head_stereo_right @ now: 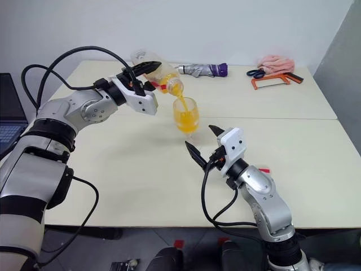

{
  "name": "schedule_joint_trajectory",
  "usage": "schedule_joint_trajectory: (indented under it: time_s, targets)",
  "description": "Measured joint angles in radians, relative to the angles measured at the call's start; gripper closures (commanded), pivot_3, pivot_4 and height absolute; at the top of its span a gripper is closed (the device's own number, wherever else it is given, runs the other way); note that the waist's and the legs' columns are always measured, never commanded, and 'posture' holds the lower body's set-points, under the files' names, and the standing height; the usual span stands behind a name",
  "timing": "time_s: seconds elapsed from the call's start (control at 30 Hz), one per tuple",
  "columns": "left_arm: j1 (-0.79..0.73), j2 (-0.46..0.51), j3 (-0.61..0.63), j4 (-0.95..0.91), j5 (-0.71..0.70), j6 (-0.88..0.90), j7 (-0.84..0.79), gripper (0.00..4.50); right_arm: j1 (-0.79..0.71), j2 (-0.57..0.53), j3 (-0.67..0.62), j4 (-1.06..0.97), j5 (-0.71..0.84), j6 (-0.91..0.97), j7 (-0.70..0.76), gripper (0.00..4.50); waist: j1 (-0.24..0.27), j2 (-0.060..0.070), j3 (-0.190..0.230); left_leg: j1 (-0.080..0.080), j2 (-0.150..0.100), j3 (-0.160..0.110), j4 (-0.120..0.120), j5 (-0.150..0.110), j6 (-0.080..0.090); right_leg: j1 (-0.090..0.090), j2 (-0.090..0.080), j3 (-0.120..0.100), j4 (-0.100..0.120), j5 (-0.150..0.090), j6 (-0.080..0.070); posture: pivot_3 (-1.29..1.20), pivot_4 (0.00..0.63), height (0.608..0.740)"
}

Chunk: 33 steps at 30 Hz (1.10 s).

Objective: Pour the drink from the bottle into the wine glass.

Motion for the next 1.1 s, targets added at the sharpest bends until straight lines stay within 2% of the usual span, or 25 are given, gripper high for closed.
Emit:
schedule_joint_trajectory:
  time_s: [0.8, 0.97, 1.1]
  targets:
    - [-0.008, -0.001, -0.012, 0.003, 0.008, 0.0, -0.002, 2.81, 0.006, 0.0, 0.001, -0.001, 0.001, 0.002, 0.001, 0.0, 0.0, 0.0, 0.0, -0.001, 0.0, 0.0, 0.004, -0.002, 0.003, 0.0, 0.0, 0.0, 0.002, 0.0, 0.0, 0.0, 0.15, 0.74]
    - [-0.008, -0.023, 0.005, 0.013, -0.049, 0.003, -0.056, 2.81, 0.006, 0.0, 0.003, -0.001, 0.0, 0.002, 0.001, 0.0, 0.0, 0.0, 0.0, -0.001, 0.0, 0.0, 0.004, -0.002, 0.003, 0.0, 0.0, 0.0, 0.002, 0.0, 0.0, 0.0, 0.15, 0.74]
    - [0.002, -0.054, 0.055, 0.014, -0.154, 0.015, -0.155, 2.81, 0.006, 0.0, 0.004, -0.001, 0.0, 0.002, 0.001, 0.0, -0.001, 0.0, 0.0, -0.001, 0.0, 0.0, 0.004, -0.002, 0.003, 0.0, 0.0, 0.0, 0.002, 0.0, 0.0, 0.0, 0.15, 0.74]
